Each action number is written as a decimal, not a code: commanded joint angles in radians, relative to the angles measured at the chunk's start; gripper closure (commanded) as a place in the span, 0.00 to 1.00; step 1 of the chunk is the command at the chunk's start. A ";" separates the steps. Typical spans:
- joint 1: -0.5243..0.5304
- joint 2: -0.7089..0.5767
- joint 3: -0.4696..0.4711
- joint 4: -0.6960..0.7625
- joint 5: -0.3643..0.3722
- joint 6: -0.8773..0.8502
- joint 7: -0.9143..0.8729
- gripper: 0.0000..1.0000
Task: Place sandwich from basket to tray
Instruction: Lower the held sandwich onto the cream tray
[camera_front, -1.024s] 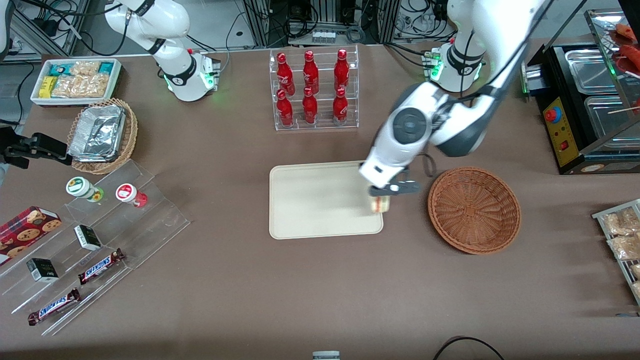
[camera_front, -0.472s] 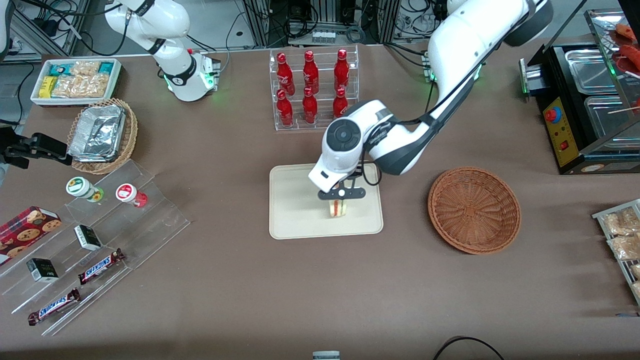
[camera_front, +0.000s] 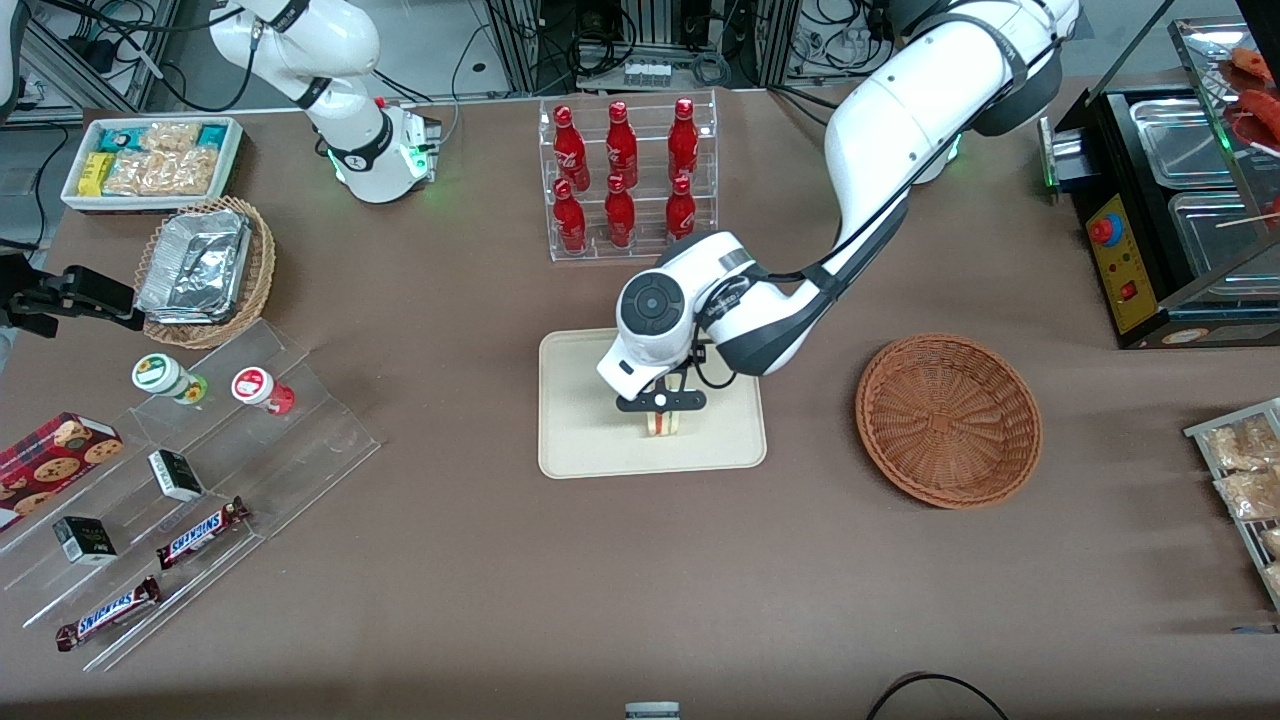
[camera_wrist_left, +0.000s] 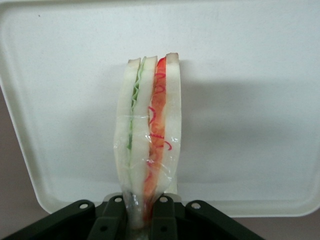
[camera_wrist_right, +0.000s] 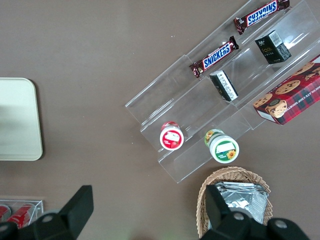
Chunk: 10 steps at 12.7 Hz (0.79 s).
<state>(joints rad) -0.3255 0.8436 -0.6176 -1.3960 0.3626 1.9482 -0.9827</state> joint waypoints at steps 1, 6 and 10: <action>-0.035 0.031 0.009 0.058 0.039 -0.028 -0.050 1.00; -0.095 0.046 0.079 0.083 0.035 -0.022 -0.113 1.00; -0.095 0.045 0.081 0.084 0.032 -0.012 -0.114 0.00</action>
<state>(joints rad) -0.4016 0.8743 -0.5456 -1.3517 0.3791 1.9489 -1.0752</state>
